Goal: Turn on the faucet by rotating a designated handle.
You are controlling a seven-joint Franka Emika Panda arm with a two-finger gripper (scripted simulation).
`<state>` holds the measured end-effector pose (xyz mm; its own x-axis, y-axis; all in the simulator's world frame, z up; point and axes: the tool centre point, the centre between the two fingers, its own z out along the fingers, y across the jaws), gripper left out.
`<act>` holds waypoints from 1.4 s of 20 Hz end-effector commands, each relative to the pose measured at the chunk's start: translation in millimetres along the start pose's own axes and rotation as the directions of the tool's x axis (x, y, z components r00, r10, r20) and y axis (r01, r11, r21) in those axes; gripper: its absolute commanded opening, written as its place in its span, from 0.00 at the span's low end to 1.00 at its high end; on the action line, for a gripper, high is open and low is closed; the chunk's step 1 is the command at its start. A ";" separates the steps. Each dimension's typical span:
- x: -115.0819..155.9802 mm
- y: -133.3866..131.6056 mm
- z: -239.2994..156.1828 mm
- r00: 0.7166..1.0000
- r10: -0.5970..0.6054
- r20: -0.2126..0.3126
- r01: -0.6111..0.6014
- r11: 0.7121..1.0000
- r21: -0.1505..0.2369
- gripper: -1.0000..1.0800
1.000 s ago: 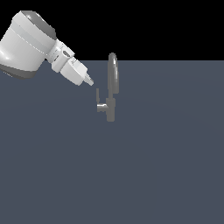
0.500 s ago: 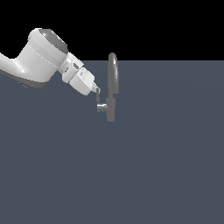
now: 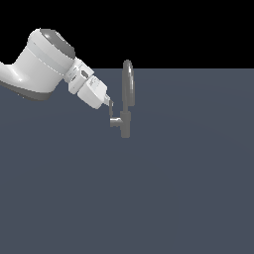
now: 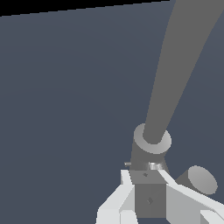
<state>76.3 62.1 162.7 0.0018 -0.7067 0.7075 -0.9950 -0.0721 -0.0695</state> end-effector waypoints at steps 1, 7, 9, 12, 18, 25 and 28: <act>1.7 7.0 -1.3 1.000 0.000 0.000 0.000 1.000 0.000 0.00; 5.8 23.8 -4.7 1.000 0.000 0.000 0.000 1.000 0.000 0.00; 7.1 29.6 -5.9 1.000 0.000 0.000 0.000 1.000 0.000 0.00; 2.2 27.2 -5.2 1.000 -0.005 0.002 0.005 1.000 0.008 0.00; -0.5 46.2 -0.2 1.000 -0.003 0.001 0.003 1.000 0.005 0.00; -4.0 69.2 5.6 1.000 -0.001 0.001 0.001 1.000 0.002 0.00; -4.9 75.9 7.6 1.000 0.000 0.000 0.000 1.000 0.001 0.00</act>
<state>11.6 62.9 156.8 0.0004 -0.7129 0.7013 -0.9922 -0.0880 -0.0889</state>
